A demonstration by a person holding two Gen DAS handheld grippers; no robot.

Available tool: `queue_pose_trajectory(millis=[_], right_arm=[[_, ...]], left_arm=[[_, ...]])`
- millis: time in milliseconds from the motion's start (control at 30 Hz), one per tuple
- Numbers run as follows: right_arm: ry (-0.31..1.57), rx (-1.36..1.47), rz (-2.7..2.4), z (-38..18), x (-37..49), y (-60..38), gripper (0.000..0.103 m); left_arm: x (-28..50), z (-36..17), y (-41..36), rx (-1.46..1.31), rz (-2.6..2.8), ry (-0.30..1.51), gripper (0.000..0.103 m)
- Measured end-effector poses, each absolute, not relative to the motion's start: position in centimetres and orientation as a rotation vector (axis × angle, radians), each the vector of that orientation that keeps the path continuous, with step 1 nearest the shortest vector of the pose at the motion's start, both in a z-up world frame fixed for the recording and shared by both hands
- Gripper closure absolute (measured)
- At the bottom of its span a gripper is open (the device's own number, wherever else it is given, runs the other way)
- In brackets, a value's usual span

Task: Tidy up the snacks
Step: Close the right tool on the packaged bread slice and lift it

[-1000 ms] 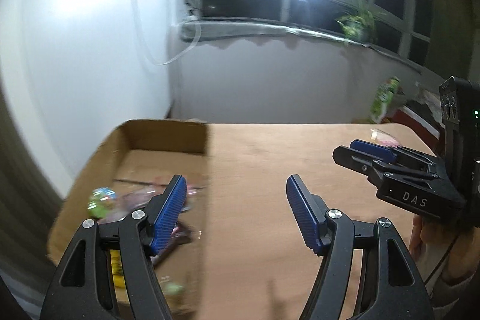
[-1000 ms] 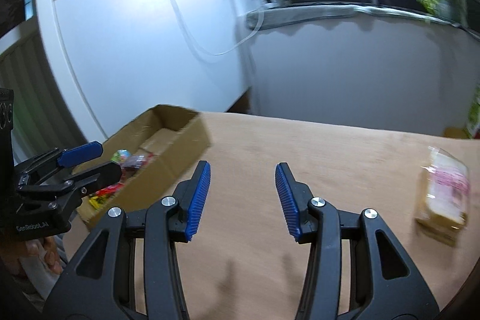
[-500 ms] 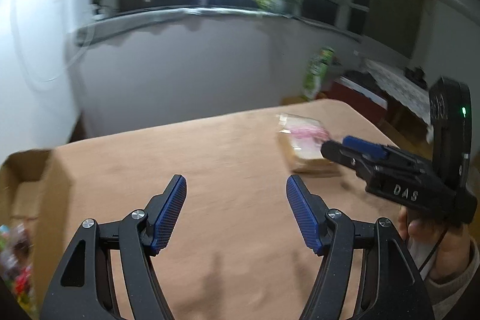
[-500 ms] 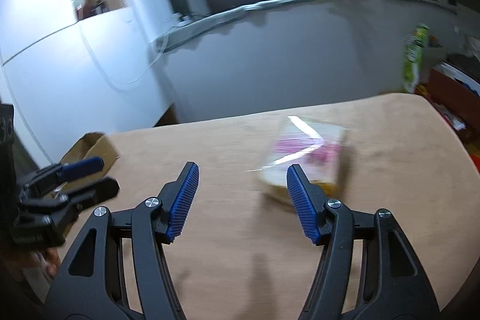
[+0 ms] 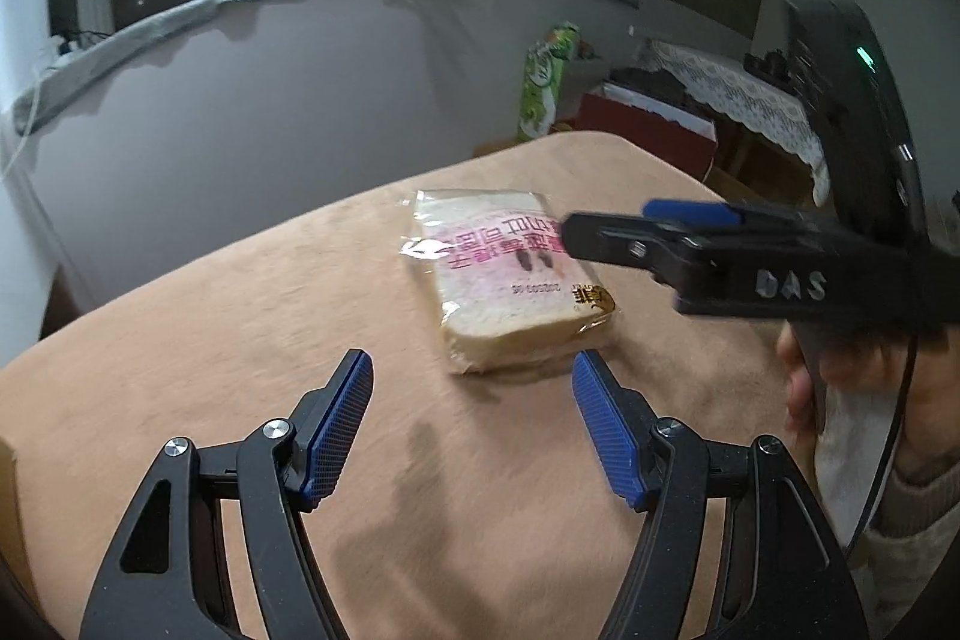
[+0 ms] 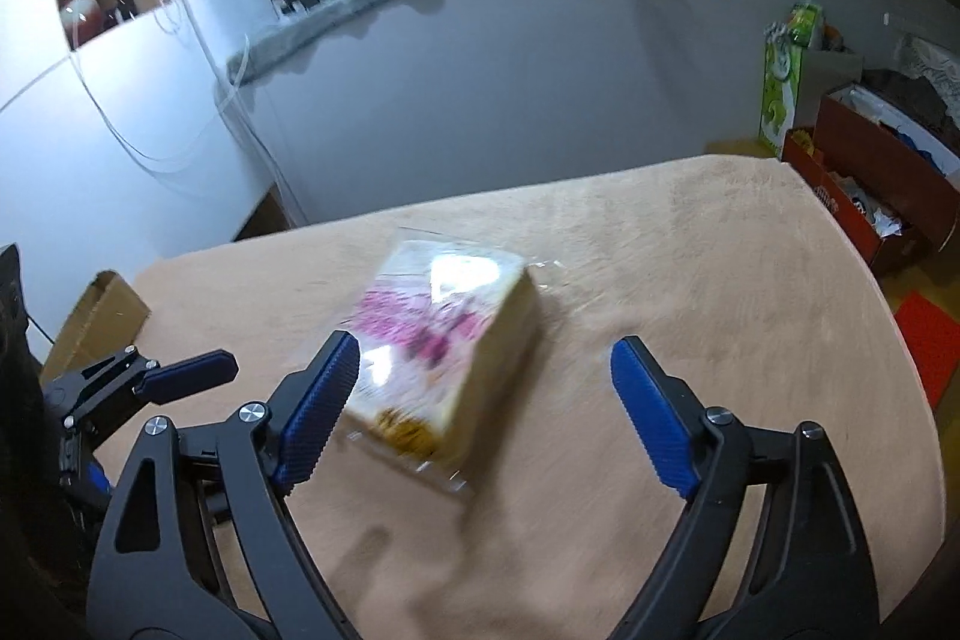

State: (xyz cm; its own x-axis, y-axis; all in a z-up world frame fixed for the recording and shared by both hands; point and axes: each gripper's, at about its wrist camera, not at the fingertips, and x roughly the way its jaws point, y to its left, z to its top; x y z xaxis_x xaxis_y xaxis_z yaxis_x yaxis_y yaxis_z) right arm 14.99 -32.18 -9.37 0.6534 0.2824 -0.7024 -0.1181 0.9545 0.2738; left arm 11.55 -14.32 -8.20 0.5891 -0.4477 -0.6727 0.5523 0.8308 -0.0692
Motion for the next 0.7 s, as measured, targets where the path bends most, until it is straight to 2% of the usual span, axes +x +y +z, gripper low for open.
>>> queue_pose_trajectory(millis=[300, 700], right_arm=[[0.922, 0.182, 0.315, -11.4, 20.6, -32.4, 0.015], [0.943, 0.236, 0.421, -13.0, 22.1, -32.0, 0.017]], left_arm=[[13.4, -9.6, -16.2, 0.137, -0.630, 0.818, 0.034], [14.6, -10.3, -17.5, 0.114, -0.673, 0.861, 0.031]])
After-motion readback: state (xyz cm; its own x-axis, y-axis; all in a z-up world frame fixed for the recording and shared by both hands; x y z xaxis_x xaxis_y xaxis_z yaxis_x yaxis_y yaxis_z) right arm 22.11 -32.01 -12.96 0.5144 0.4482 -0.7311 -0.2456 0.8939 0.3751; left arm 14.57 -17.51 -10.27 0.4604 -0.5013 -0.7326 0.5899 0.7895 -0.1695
